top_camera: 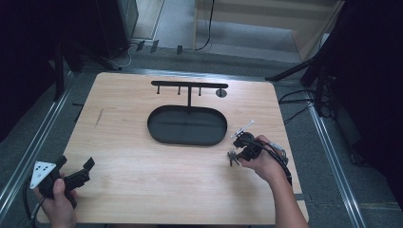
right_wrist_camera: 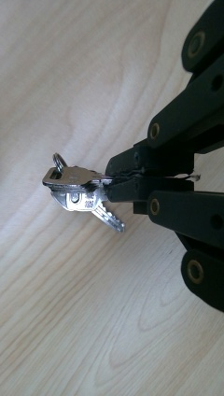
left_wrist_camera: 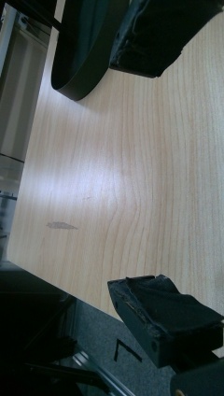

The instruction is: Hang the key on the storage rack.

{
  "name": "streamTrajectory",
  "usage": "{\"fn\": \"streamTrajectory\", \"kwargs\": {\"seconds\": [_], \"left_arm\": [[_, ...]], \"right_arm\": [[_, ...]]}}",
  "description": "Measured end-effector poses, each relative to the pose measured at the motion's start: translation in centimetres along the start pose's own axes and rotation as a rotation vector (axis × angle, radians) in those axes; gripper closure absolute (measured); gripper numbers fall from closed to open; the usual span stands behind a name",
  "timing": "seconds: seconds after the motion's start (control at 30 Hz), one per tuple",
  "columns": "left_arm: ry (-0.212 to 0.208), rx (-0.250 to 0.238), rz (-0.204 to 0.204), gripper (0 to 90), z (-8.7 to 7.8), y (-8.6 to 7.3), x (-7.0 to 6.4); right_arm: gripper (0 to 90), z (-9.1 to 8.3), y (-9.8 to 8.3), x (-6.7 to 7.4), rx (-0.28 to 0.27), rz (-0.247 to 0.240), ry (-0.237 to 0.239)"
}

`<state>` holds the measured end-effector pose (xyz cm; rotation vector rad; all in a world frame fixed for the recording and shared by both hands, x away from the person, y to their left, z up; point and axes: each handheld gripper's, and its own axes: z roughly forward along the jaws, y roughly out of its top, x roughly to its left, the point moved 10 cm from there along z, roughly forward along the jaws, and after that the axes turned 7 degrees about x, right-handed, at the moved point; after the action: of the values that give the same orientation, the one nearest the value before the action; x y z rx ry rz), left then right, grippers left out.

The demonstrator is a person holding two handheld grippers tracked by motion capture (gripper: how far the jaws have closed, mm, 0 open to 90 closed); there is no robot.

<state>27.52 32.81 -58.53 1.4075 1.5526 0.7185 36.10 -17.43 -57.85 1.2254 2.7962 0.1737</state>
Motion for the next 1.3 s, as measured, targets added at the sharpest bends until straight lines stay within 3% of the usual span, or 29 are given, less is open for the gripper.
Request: {"fn": "streamTrajectory", "kwargs": {"seconds": [0.23,0.43,0.73,1.13,1.3], "left_arm": [[-0.001,0.001,-0.004,0.0,0.0,0.0,0.0],[-0.005,0.002,-0.005,0.0,0.0,0.0,0.1],[-0.008,0.003,-0.01,0.0,0.0,0.0,0.1],[-0.012,0.0,-0.012,0.0,0.0,0.0,0.1],[-0.013,0.0,-0.012,0.0,0.0,0.0,0.1]], "right_arm": [[88.2,-1.8,1.8,-0.3,-0.013,0.022,-0.015],[88.2,-3.7,3.8,-0.5,-0.02,-0.002,-0.045],[88.1,-7.9,8.3,-0.4,-0.071,-0.024,-0.067],[88.1,-12.1,12.1,-0.4,-0.122,-0.032,-0.09],[88.1,-13.1,13.2,-0.5,-0.13,-0.028,-0.097]]}}
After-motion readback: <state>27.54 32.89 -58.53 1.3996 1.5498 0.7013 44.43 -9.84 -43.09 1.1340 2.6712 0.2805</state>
